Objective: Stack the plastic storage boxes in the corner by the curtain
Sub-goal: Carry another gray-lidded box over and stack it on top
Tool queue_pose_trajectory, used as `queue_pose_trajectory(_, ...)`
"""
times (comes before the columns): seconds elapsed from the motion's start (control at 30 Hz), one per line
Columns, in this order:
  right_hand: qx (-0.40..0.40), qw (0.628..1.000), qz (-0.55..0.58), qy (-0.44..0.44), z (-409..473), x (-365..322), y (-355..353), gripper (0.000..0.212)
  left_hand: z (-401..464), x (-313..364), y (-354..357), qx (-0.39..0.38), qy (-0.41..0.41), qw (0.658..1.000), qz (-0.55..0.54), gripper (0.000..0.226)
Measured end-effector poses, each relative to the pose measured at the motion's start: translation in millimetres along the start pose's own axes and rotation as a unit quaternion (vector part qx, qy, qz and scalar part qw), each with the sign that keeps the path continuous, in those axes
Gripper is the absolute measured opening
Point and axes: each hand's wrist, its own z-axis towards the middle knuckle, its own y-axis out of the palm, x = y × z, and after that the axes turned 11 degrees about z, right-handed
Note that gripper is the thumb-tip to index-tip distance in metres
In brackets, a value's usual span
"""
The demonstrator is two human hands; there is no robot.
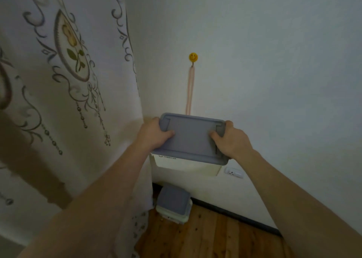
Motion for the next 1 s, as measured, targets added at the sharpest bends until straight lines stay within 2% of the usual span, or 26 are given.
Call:
queue_pose_trajectory(0.27,0.007,0.998,0.004,0.065,30,-7,49,0.065,57,-39,27,-0.053,0.024,0.998,-0.033,0.049)
queue_pose_trajectory(0.4,0.001,0.997,0.001,0.083,46,4,79,0.065,73,-56,50,-0.067,0.031,0.996,-0.049,0.04)
queue_pose_trajectory(0.57,-0.005,0.996,0.004,0.094,61,29,118,0.067,89,-76,90,-0.085,0.037,0.994,-0.061,0.042)
queue_pose_trajectory(0.67,-0.014,0.995,0.006,0.098,71,55,154,0.069,98,-91,131,-0.094,0.034,0.993,-0.064,0.047)
queue_pose_trajectory(0.83,-0.017,0.995,-0.002,0.099,86,108,228,0.07,111,-123,215,-0.09,0.024,0.993,-0.071,0.037)
queue_pose_trajectory(1.0,-0.008,0.995,0.004,0.102,98,173,315,0.069,122,-164,316,-0.092,0.001,0.992,-0.087,0.054)
